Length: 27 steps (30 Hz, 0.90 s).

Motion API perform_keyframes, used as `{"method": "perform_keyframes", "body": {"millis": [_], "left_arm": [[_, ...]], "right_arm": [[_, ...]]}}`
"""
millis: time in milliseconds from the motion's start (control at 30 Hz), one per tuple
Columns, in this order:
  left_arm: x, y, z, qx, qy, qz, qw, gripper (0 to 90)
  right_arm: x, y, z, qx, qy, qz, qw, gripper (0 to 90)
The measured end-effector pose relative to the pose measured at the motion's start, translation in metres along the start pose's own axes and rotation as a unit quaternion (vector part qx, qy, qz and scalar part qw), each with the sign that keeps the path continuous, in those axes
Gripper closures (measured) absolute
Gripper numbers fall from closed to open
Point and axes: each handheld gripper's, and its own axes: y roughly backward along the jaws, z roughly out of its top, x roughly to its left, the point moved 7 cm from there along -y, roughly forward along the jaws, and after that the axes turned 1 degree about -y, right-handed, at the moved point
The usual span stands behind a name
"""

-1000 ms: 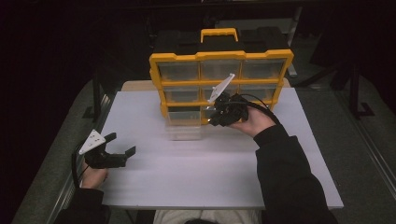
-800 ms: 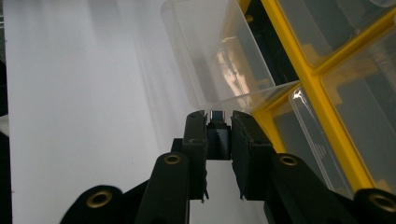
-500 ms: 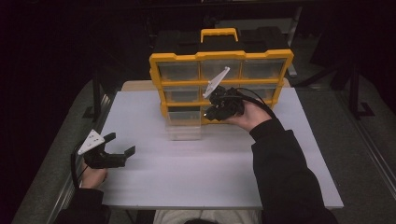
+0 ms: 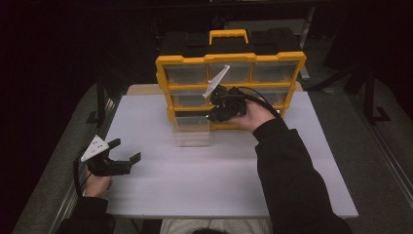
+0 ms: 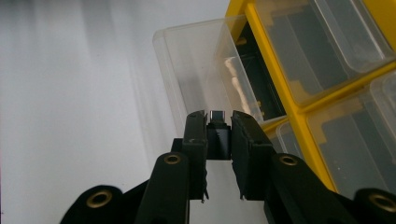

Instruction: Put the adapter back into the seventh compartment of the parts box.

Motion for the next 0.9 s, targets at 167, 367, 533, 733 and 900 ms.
{"method": "perform_keyframes", "body": {"millis": [167, 367, 533, 733, 900], "left_arm": [[0.0, 0.0, 0.0, -0.001, 0.0, 0.0, 1.0, 0.0], [0.0, 0.0, 0.0, -0.001, 0.001, 0.0, 1.0, 0.0], [0.0, 0.0, 0.0, -0.001, 0.0, -0.002, 1.0, 0.0], [0.0, 0.0, 0.0, -0.001, 0.0, -0.002, 1.0, 0.0], [0.0, 0.0, 0.0, -0.001, 0.001, -0.002, 1.0, 0.0]], "right_arm": [[0.0, -0.002, 0.006, 0.0, 0.004, 0.001, 1.0, 74.6], [0.002, -0.012, 0.015, 0.006, 0.016, 0.006, 0.9998, 74.6], [0.003, -0.017, 0.022, 0.009, 0.02, 0.009, 0.9997, 74.6], [0.005, -0.023, 0.029, 0.009, 0.022, 0.014, 0.9996, 74.6], [0.005, -0.028, 0.031, 0.009, 0.023, 0.017, 0.9996, 74.6]]}}
